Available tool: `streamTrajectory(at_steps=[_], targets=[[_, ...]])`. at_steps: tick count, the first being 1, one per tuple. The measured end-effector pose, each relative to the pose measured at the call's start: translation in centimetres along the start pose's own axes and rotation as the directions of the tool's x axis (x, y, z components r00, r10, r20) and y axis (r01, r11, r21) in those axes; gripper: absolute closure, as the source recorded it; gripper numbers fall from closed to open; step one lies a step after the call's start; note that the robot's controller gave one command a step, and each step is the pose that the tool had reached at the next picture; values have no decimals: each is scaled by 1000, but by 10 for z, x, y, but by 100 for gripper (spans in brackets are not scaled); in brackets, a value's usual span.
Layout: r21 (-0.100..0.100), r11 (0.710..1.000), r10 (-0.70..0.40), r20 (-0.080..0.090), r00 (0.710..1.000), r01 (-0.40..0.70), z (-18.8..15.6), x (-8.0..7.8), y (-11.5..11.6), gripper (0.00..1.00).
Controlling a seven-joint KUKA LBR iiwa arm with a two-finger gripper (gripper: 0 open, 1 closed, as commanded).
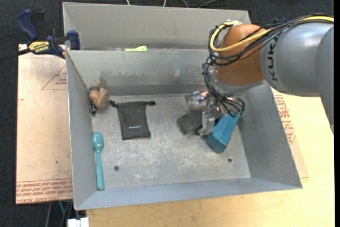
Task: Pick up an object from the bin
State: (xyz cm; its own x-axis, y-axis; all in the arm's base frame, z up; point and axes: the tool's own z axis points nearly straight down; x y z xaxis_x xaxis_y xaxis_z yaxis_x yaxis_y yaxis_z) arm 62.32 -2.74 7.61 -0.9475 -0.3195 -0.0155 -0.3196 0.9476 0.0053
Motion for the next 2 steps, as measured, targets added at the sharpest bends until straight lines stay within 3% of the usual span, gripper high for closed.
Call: streamTrajectory(at_steps=[1, 2], targets=[[1, 1000, -25, -3, 1000, 25, -64, -10, 1, 100], [0, 998, 62, -3, 998, -62, -145, -8, -16, 100]])
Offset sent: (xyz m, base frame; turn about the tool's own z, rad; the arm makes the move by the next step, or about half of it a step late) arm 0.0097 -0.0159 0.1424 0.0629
